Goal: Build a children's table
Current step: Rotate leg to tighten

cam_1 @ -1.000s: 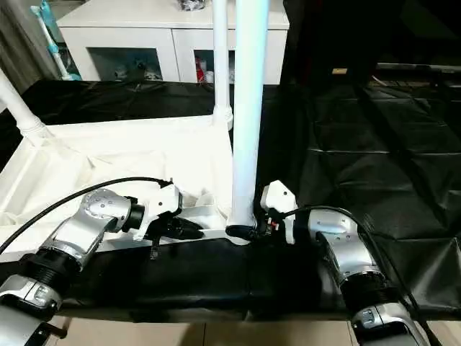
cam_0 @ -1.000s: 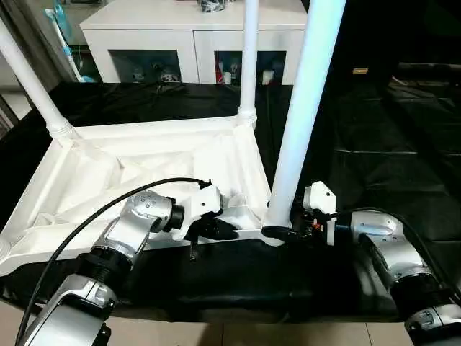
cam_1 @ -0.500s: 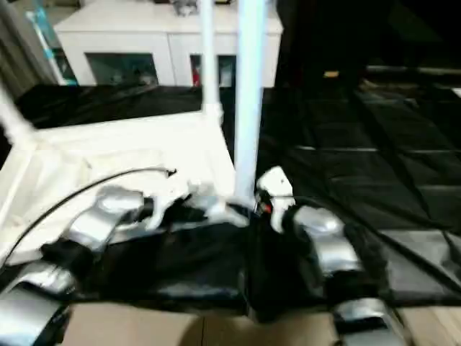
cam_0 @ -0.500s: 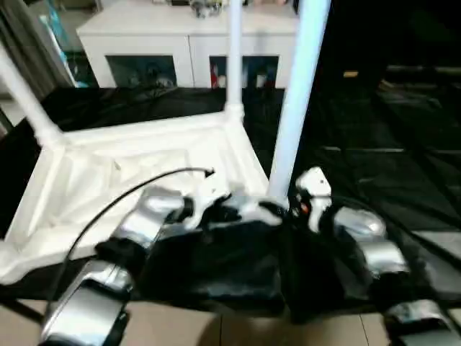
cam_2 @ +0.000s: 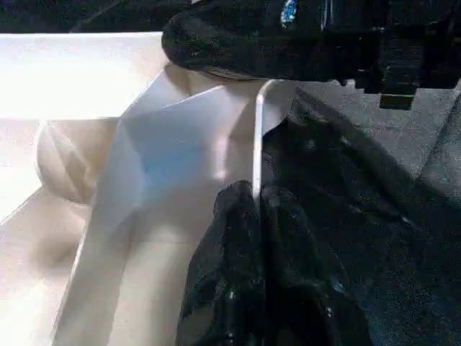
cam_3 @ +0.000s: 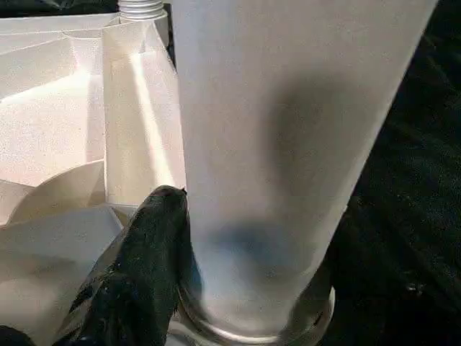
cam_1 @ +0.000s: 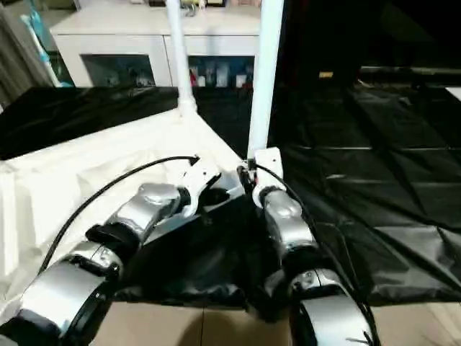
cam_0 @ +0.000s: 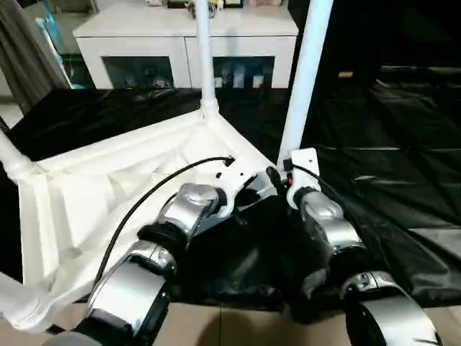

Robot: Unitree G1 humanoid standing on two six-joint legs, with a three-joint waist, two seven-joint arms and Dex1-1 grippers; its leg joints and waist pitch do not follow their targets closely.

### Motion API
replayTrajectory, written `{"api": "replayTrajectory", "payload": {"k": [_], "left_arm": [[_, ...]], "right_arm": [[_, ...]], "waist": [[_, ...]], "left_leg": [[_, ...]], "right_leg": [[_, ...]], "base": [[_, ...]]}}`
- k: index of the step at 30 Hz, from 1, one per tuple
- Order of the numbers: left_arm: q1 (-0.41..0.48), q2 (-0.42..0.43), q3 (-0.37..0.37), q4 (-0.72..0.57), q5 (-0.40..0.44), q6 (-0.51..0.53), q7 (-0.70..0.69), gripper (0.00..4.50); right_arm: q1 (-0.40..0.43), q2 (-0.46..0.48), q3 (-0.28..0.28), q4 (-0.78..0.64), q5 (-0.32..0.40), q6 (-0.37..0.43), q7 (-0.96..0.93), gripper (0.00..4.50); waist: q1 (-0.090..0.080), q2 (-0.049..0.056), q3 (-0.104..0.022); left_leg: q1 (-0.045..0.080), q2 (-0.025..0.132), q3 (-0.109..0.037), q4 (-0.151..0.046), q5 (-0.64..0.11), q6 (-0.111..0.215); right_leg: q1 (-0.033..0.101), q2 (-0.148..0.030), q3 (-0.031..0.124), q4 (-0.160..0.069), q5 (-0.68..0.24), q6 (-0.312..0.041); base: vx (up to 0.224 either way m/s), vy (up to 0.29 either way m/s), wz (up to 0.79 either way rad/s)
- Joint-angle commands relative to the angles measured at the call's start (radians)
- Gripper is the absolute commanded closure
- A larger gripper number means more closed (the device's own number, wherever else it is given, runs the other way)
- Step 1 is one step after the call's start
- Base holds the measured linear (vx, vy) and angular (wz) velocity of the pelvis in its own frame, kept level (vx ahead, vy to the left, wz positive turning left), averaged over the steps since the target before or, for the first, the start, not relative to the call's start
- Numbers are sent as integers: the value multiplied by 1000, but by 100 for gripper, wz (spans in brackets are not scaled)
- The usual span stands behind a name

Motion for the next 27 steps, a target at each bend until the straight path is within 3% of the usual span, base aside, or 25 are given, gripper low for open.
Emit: {"api": "replayTrajectory", "payload": {"k": [1,3,4,7,8,11,13,15,17,18,22,27], "left_arm": [[4,3,-7,47,22,9,58,450],[6,5,-8,46,23,6,51,450],[8,7,-9,42,24,3,44,450],[8,12,-12,52,30,-30,9,450],[12,16,-16,49,34,-44,-6,450],[30,34,-27,26,35,-65,-53,450],[57,59,-28,-12,19,-84,-123,450],[69,72,-32,-30,15,-98,-153,450],[98,101,-41,-69,10,-126,-222,450],[113,117,-47,-90,6,-140,-262,450],[170,172,-69,-180,-12,-164,-397,450],[240,241,-102,-316,-31,-156,-535,450]], "right_arm": [[36,47,50,49,-7,12,42,201],[35,45,46,47,-1,6,46,201],[35,43,42,44,3,-2,54,146],[21,28,20,53,0,-25,70,132],[19,20,16,50,1,-31,79,125],[21,-15,13,29,6,-43,121,93],[29,-74,23,0,9,-62,211,89],[40,-97,33,-25,18,-62,280,56],[83,-150,67,-106,37,-73,447,56],[110,-175,77,-161,63,-72,537,56],[177,-257,88,-297,135,-72,743,56],[240,-354,129,-397,156,-72,931,56]], "waist": [[3,-10,-40],[3,-9,-39],[3,-10,-39],[3,-9,-38],[0,-10,-38],[0,-10,-38],[-1,-11,-41],[2,-12,-43],[5,-13,-45],[8,-11,-48],[19,-12,-51],[27,-7,-50]], "left_leg": [[-3,13,-11,-78,-277,45],[-3,13,-11,-79,-284,46],[-2,13,-11,-79,-288,47],[-2,12,-11,-79,-296,46],[-7,12,-13,-82,-295,47],[-4,13,-12,-81,-296,50],[-9,14,-12,-79,-272,57],[-9,15,-7,-73,-230,76],[-18,14,-9,-69,-201,106],[-17,18,-7,-64,-166,126],[-19,22,-5,-56,-117,172],[-11,29,-2,-57,-129,167]], "right_leg": [[38,-47,31,-88,-313,-187],[38,-47,31,-89,-325,-185],[37,-48,31,-91,-341,-182],[36,-48,31,-93,-360,-175],[40,-48,30,-94,-370,-166],[38,-48,30,-95,-372,-169],[42,-50,32,-90,-336,-178],[42,-49,33,-82,-251,-211],[55,-48,30,-74,-188,-227],[53,-47,31,-66,-117,-239],[58,-45,29,-49,-10,-277],[50,-44,30,-50,-35,-287]], "base": [[0,0,0],[0,0,0],[0,0,0],[0,0,0],[0,0,0],[0,0,0],[0,0,0],[0,0,0],[0,0,0],[54,-2,-1],[27,-1,0],[0,0,0]]}}
